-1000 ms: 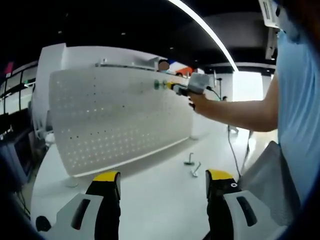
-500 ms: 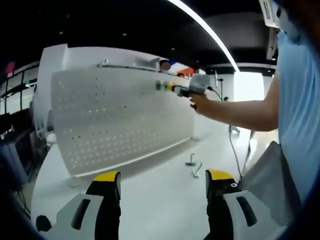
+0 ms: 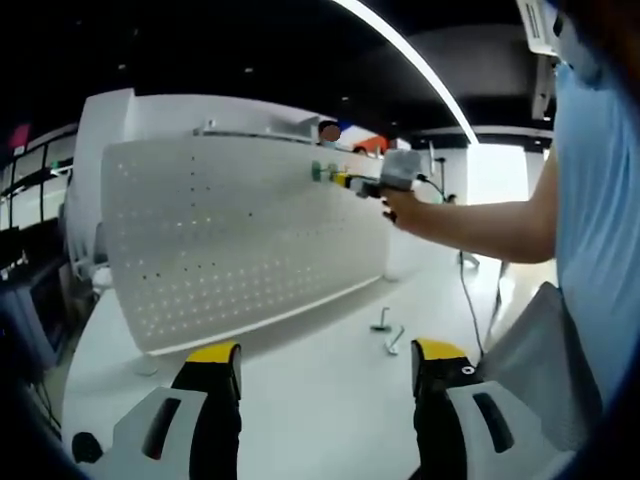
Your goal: Insert the hook assembly into the mounting plate slot until the hook locks in place.
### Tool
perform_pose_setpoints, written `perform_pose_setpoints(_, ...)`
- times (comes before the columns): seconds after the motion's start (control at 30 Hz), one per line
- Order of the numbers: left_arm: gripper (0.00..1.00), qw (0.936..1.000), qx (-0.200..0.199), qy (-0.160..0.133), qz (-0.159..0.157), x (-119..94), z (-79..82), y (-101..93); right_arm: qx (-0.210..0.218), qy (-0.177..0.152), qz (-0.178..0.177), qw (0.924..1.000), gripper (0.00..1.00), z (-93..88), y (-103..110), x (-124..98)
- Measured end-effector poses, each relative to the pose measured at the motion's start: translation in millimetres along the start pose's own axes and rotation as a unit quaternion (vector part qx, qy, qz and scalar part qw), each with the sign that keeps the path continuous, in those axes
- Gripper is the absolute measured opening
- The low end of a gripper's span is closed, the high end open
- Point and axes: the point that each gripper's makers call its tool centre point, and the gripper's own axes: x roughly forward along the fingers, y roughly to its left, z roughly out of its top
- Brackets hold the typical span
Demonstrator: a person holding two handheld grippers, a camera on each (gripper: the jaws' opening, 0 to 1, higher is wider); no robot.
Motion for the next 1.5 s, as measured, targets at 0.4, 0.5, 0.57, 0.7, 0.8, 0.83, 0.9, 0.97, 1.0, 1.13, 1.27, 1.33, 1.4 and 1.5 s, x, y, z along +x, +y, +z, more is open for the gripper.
perform_pose_setpoints(0.4,0.71,1.0000,0.002,-0.001,-0.003,0,0.7,-2.0,0.019,0.015,-0.001,0.9997,0.27,-9.7,-9,-6)
perform_pose_setpoints(0.5,0.71,1.0000,0.003,-0.002,-0.003,0,1.0,-2.5,0.027,0.020,-0.001,0.9994,0.31,-11.8,-10,-8)
perform_pose_setpoints(0.57,0.71,1.0000,0.004,-0.002,-0.004,0,1.2,-2.5,0.038,0.026,-0.001,0.9989,0.34,-13.9,-12,-10)
perform_pose_setpoints(0.7,0.71,1.0000,0.004,-0.005,-0.004,-1,2.3,-2.6,0.047,0.032,0.001,0.9984,0.39,-18.0,-12,-16)
perform_pose_setpoints(0.8,0.71,1.0000,0.005,-0.005,-0.006,-1,2.3,-3.1,0.057,0.038,0.004,0.9977,0.44,-21.4,-13,-22)
perform_pose_setpoints(0.83,0.71,1.0000,0.005,-0.005,-0.006,-1,2.4,-3.4,0.056,0.039,0.004,0.9976,0.45,-22.0,-13,-24)
perform_pose_setpoints(0.9,0.71,0.9999,0.006,-0.005,-0.007,0,2.3,-3.6,0.061,0.040,0.006,0.9973,0.46,-23.2,-14,-28)
perform_pose_setpoints(0.97,0.71,0.9999,0.007,-0.006,-0.008,0,2.8,-4.1,0.062,0.044,0.011,0.9971,0.50,-24.7,-13,-32)
perform_pose_setpoints(1.0,0.71,0.9999,0.007,-0.006,-0.009,0,3.0,-4.1,0.063,0.045,0.014,0.9969,0.51,-25.3,-12,-34)
perform_pose_setpoints(1.13,0.71,0.9999,0.007,-0.008,-0.010,0,3.3,-4.1,0.063,0.050,0.019,0.9966,0.52,-28.1,-12,-42)
perform_pose_setpoints(1.27,0.71,0.9999,0.009,-0.009,-0.010,-1,3.7,-4.0,0.062,0.064,0.028,0.9956,0.53,-33.5,-5,-54)
perform_pose_setpoints(1.33,0.71,0.9998,0.009,-0.011,-0.011,-1,4.3,-4.2,0.058,0.068,0.032,0.9955,0.53,-35.0,-2,-59)
perform_pose_setpoints(1.4,0.71,0.9998,0.009,-0.011,-0.011,-1,4.4,-4.1,0.057,0.073,0.037,0.9950,0.53,-36.6,2,-65)
perform_pose_setpoints(1.5,0.71,0.9998,0.010,-0.012,-0.012,-1,4.7,-4.5,0.059,0.081,0.044,0.9940,0.53,-40.7,6,-72)
